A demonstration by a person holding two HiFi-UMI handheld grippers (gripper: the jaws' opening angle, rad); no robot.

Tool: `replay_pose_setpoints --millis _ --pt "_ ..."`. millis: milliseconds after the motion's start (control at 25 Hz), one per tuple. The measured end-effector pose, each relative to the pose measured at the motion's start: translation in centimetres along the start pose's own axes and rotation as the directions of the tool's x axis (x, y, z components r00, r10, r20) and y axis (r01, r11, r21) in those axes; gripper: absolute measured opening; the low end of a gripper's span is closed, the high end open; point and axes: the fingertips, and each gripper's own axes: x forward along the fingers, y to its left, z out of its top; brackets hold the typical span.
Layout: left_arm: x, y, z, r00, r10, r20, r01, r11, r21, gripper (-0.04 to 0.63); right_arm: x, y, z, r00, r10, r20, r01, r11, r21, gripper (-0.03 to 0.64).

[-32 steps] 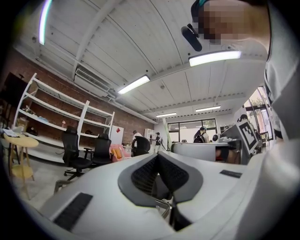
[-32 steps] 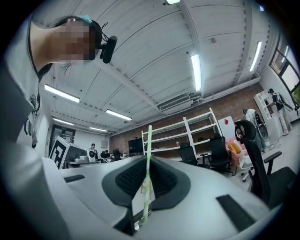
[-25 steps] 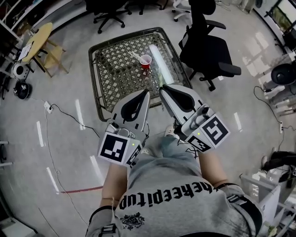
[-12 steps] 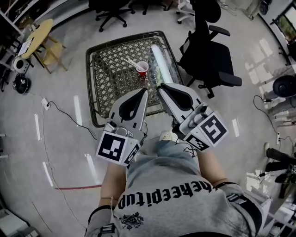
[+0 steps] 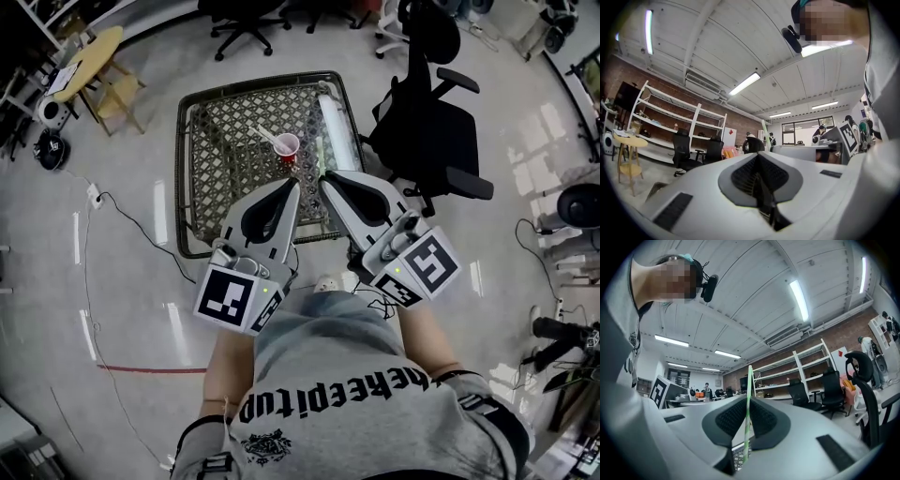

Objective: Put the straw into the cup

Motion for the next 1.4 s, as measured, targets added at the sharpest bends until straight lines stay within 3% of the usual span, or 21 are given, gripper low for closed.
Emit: replay_pose_setpoints --millis 640,1400 --pt "2.1 -0.8 -1.1 0.998 0.056 -0.015 -0.056 0.998 0.022 0.041 -0.8 -2.7 -0.3 0.999 0.044 0.023 -0.044 0.999 0.031 0.044" --pt "4.2 5.4 -0.8 0.996 -0.076 -0.037 0.077 0.997 0.006 0.042 5.3 -4.3 -0.5 0.996 -0.09 0.023 0.089 0.996 0.027 0.044"
